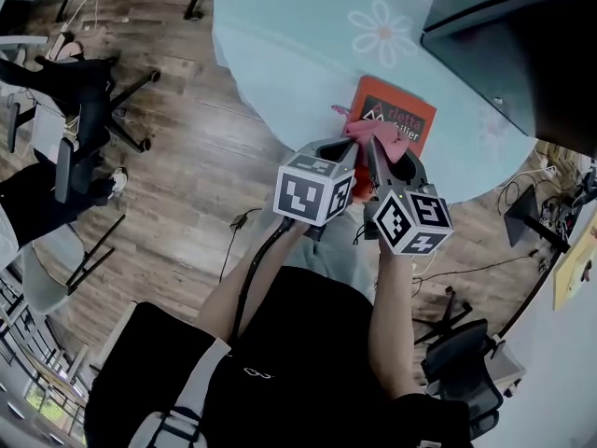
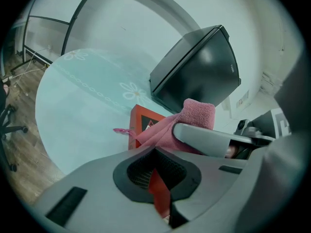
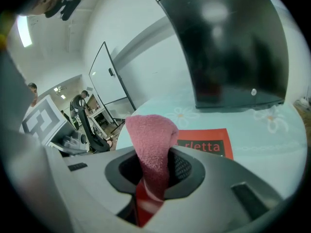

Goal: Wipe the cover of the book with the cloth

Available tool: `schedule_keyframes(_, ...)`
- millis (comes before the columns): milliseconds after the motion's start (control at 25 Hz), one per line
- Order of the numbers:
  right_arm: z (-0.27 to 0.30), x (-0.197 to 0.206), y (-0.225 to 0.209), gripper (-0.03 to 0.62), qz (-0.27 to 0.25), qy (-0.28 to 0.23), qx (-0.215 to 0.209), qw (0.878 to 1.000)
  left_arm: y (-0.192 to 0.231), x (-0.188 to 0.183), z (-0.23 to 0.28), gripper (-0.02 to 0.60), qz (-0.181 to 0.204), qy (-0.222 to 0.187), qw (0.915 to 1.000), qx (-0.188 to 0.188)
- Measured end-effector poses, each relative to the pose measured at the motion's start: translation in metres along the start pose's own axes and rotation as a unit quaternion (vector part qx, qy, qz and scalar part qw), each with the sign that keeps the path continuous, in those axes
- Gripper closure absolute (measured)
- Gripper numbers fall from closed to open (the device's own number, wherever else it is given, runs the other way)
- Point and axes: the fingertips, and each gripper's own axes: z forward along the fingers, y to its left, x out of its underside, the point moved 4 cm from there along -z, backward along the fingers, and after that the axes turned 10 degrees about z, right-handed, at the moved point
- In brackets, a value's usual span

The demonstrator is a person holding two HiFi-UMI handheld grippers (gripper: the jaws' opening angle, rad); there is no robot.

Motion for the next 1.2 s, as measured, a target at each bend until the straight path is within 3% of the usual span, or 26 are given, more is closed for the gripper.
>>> schedule_keyframes(240, -0.016, -0.003, -0.01, 0.503, 0.013, -0.019, 0.016, 1.0, -0.018, 0.0, 0.013, 0.569, 0.018, 0.013, 0.9996, 0.02)
schedule_keyframes(800, -0.064, -0.001, -0.08, 0.503, 0.069, -0.055, 0.083, 0.993, -0.078, 0.01, 0.055, 0.569, 0.056, 0.055, 0.9944, 0.072)
schedule_keyframes(1000, -0.075, -0.006, -0.082, 0.503, 0.065, -0.066, 0.09, 0.992, -0.09, 0.011, 0.057, 0.569, 0.058, 0.054, 0.993, 0.087)
schedule_keyframes(1200, -0.075, -0.018, -0.066, 0.503, 0.044, -0.076, 0.076, 0.993, -0.078, 0.003, 0.048, 0.569, 0.047, 0.038, 0.9954, 0.075)
